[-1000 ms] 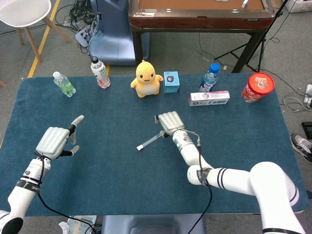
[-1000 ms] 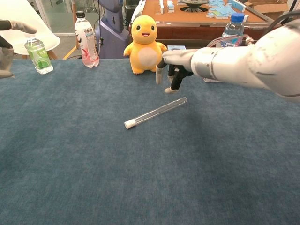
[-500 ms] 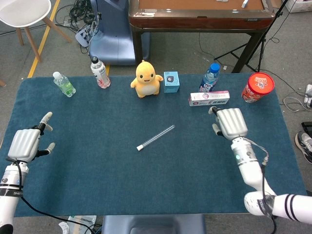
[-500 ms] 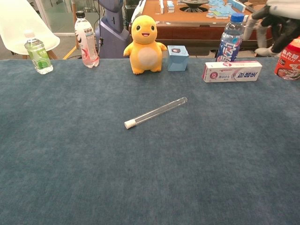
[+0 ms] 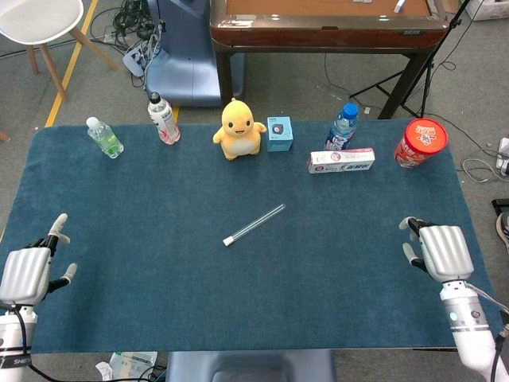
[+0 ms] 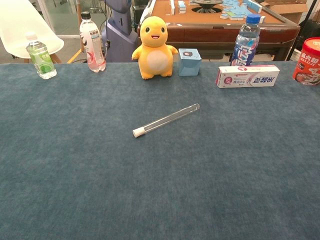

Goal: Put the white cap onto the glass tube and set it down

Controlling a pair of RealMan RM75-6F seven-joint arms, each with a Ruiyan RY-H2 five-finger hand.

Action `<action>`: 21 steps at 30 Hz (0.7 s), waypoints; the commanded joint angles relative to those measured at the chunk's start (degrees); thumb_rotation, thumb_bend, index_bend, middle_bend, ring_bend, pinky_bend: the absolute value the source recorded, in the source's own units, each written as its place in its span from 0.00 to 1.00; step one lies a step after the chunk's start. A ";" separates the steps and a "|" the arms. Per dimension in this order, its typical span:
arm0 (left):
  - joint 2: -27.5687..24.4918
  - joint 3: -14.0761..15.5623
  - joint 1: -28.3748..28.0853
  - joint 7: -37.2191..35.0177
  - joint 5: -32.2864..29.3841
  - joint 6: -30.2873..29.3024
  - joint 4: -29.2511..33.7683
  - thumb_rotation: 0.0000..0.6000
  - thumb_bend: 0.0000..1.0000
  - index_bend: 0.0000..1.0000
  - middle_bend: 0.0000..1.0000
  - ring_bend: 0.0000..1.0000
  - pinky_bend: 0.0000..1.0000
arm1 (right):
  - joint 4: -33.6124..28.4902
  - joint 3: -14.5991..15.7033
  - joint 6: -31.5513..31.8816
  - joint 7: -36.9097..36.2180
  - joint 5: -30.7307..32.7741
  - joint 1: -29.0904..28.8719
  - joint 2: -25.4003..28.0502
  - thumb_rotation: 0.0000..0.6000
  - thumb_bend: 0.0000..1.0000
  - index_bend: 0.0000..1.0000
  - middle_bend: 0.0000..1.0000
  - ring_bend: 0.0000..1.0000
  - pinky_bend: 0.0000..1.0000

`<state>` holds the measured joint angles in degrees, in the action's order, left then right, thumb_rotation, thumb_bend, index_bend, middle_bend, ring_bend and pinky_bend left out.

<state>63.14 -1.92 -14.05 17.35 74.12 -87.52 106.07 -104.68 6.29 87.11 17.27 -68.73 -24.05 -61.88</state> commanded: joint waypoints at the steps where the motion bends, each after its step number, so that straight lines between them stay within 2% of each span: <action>1: 0.88 0.83 1.25 1.13 1.77 -1.50 0.98 1.00 0.28 0.02 0.36 0.40 0.49 | -0.48 0.16 1.64 -0.13 -1.81 2.12 0.04 1.00 0.34 0.43 0.56 0.60 0.87; 8: 2.60 0.75 2.25 3.28 3.40 -1.83 1.78 1.00 0.28 0.02 0.36 0.40 0.49 | -1.34 -0.25 3.25 -0.08 -4.08 6.31 1.05 1.00 0.34 0.44 0.56 0.60 0.87; 21: 3.21 -0.27 3.11 3.48 5.02 -1.29 1.51 1.00 0.28 0.02 0.36 0.40 0.49 | -0.22 -2.59 1.47 -1.72 -6.16 9.90 1.16 1.00 0.34 0.44 0.56 0.60 0.87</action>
<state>66.38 -2.17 -10.99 20.83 79.09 -88.81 107.61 -104.86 3.80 88.67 15.49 -74.79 -14.25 -60.68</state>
